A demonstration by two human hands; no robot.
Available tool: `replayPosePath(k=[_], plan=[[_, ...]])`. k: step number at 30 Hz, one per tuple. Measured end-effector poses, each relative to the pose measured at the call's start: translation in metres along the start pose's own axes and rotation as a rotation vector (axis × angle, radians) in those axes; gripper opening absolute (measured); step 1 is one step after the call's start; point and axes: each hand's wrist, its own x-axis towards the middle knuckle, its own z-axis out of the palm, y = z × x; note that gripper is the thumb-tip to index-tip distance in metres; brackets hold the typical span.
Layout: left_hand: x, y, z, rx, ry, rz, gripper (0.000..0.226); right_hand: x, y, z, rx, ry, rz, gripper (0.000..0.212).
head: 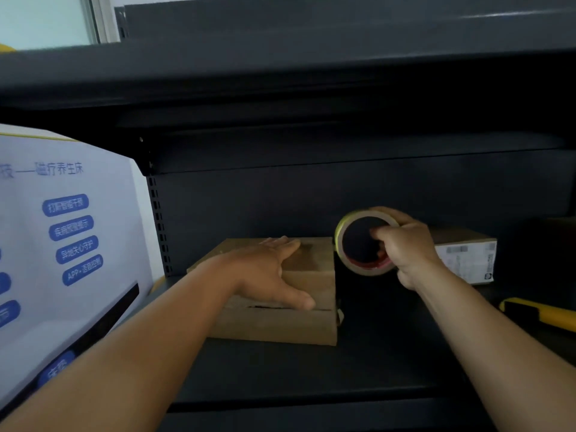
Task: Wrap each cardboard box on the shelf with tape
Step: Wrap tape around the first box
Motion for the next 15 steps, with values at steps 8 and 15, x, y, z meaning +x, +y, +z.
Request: replayPosePath(k=[8,15], plan=[[0.000,0.002,-0.002,-0.008,-0.033,0.006,0.104,-0.006,0.009,-0.002,-0.022,0.046,0.056,0.042],[0.006,0.012,-0.013,0.096,-0.133,0.002,0.102,-0.015,0.017,-0.003,-0.133,0.010,0.030,0.041]])
